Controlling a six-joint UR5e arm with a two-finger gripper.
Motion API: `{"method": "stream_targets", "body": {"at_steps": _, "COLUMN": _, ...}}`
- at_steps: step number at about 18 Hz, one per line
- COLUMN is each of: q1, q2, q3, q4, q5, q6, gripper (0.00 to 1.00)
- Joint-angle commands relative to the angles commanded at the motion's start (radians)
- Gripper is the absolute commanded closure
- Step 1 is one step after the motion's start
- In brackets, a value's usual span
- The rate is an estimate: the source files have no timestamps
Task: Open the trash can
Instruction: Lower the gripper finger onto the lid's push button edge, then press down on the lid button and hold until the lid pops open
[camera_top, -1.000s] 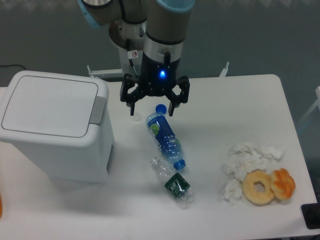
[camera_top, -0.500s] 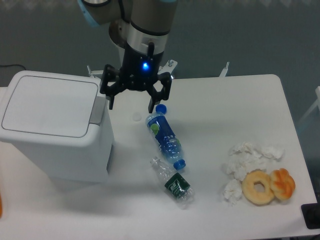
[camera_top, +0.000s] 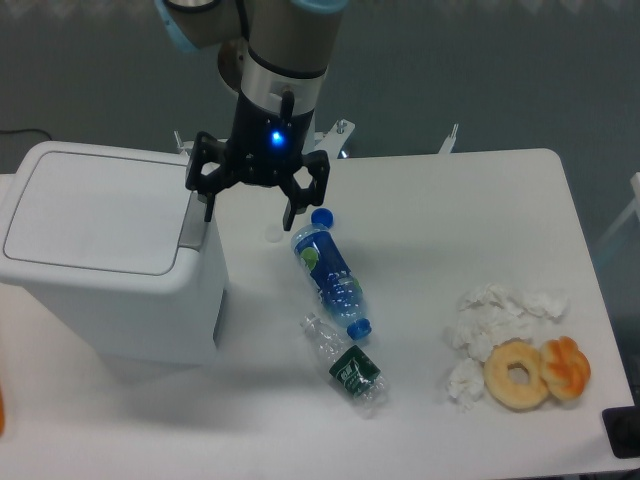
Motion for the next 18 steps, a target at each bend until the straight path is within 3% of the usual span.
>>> {"method": "stream_targets", "body": {"at_steps": 18, "q1": -0.002, "q2": -0.006, "q3": -0.02, "q4": 0.006, "q5": 0.0, "q6": 0.009, "gripper": 0.0}}
